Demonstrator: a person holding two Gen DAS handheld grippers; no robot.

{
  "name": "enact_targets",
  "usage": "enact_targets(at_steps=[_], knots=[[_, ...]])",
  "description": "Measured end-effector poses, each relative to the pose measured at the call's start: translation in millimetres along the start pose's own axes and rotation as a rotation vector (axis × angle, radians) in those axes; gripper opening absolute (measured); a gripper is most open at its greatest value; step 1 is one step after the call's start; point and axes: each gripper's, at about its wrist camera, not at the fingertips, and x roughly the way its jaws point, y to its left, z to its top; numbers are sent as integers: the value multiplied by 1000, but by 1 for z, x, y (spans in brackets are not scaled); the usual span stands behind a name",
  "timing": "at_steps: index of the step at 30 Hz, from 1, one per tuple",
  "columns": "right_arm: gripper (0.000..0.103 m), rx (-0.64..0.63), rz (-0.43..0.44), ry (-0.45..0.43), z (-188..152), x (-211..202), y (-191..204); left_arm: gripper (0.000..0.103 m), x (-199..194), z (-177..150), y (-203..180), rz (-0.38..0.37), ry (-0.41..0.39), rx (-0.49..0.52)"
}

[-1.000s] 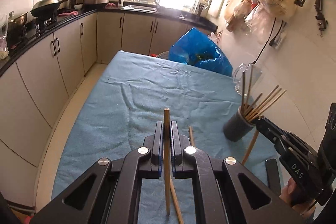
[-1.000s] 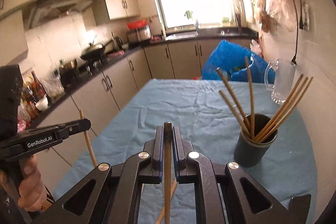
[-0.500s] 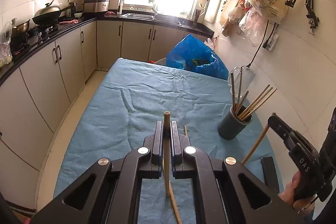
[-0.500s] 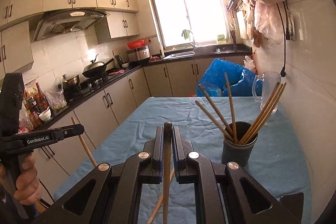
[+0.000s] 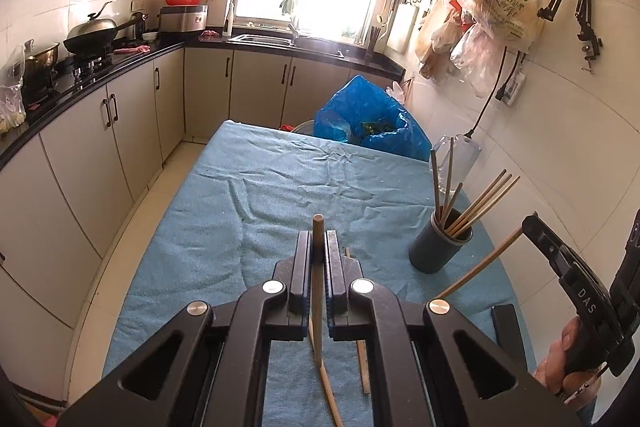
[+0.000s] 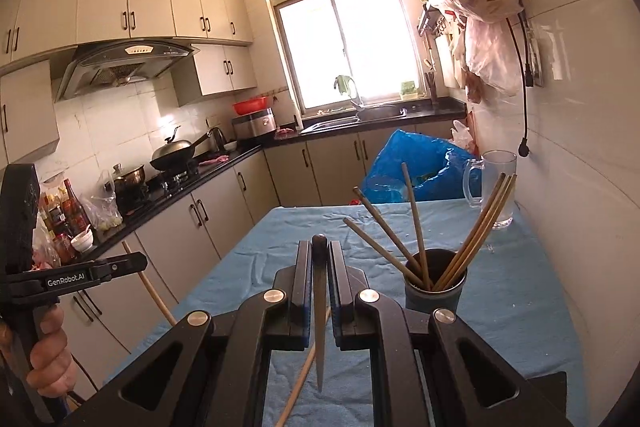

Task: Organize utensils
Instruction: 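Lift the chopstick upright with the left tool and carry it over the black cup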

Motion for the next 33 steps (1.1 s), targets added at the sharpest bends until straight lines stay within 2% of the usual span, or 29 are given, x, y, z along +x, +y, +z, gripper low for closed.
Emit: enact_targets(at_steps=[21, 33], knots=[[8, 46, -16, -31, 3, -18, -18, 5, -7, 9, -29, -30, -13, 53], [8, 98, -65, -93, 14, -49, -45, 5, -8, 28, -77, -118, -27, 129]])
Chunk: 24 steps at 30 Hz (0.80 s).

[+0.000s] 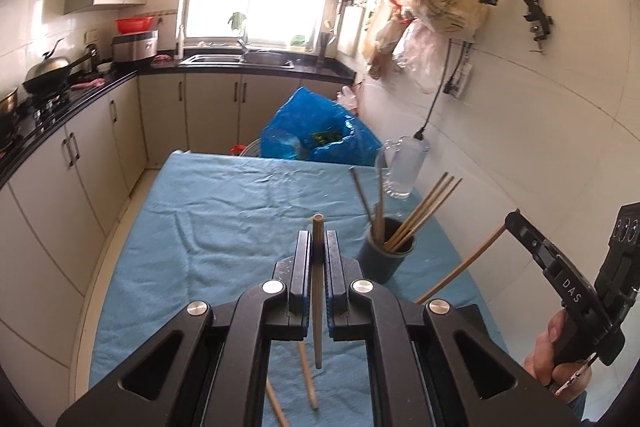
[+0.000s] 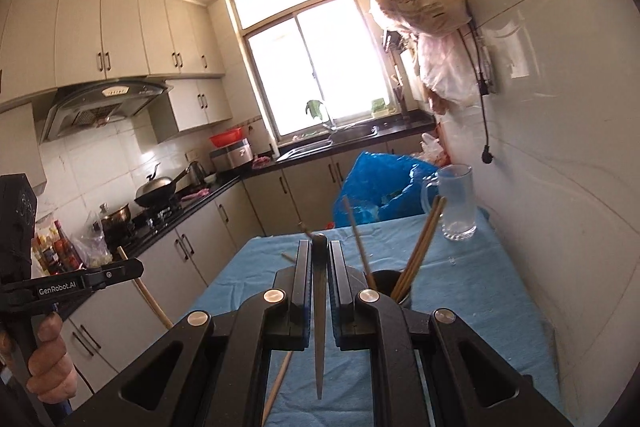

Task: Organize utensils
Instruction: 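Lift the chopstick upright with the left tool and carry it over the black cup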

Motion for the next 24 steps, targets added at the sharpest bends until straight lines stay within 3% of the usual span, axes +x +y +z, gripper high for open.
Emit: enact_targets(at_steps=[24], knots=[[8, 12, -70, -142, 71, -24, -36, 5, 27, 86, -105, -114, -81, 103]])
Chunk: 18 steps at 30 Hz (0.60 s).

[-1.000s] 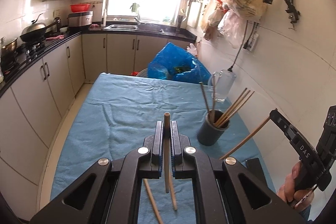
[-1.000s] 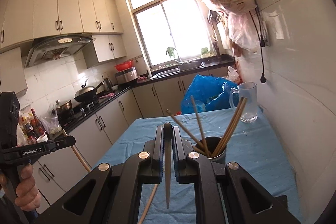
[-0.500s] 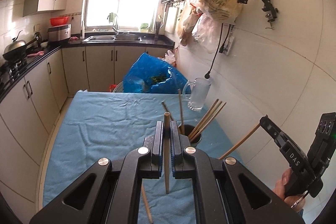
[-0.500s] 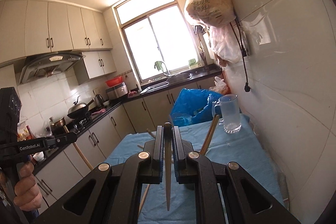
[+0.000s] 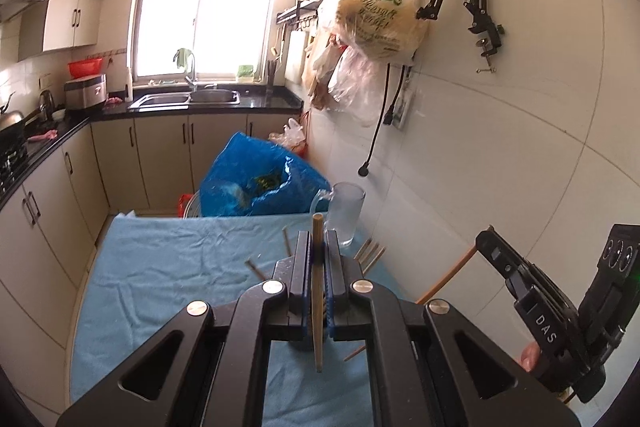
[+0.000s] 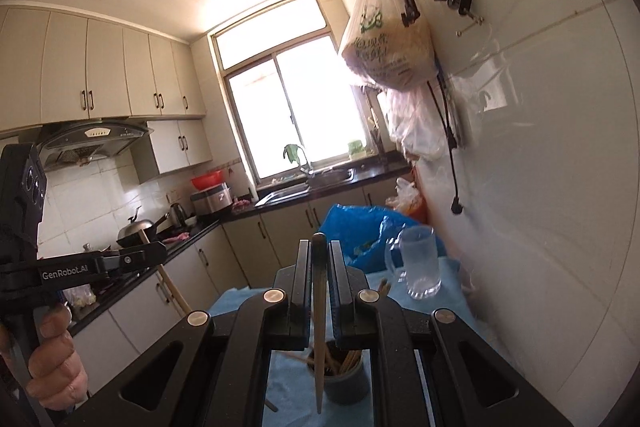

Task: Organize utensils
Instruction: 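Lift the chopstick upright with the left tool and carry it over the black cup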

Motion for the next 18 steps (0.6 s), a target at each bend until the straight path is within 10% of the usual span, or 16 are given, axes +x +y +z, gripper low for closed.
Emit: enact_targets(at_steps=[18], knots=[[8, -8, -32, 1, 23, 71, -11, 5, 92, 22, 4, 40, 24, -41]])
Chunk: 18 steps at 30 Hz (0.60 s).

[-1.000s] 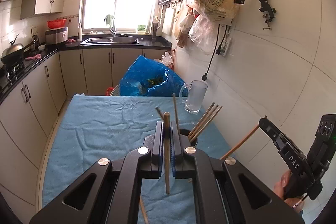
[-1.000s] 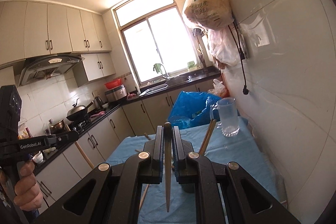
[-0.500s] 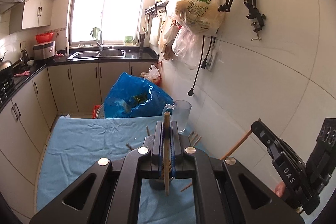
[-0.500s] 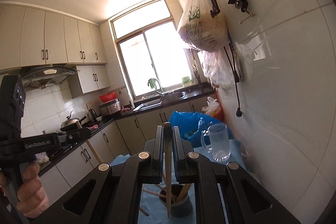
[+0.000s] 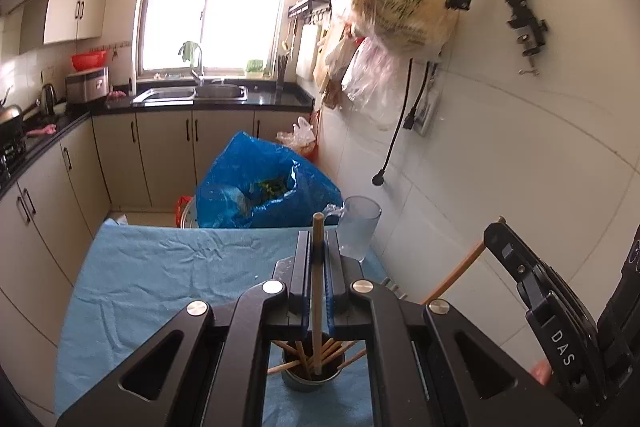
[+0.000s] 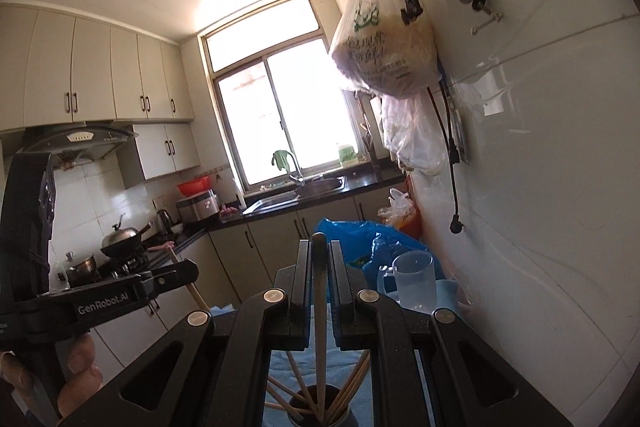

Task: Organize utensils
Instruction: 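Lift the chopstick upright with the left tool and carry it over the black cup, then lower the held chopstick into the black cup with the left tool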

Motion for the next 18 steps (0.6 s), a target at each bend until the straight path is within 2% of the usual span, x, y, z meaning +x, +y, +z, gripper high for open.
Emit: enact_targets(at_steps=[5, 18], knots=[[8, -6, -6, 48, -12, 26, -3, 5, 26, -11, 9, -6, 53, -17], [8, -8, -16, 135, -45, 52, -11, 5, 49, -36, 21, 21, 103, -21]])
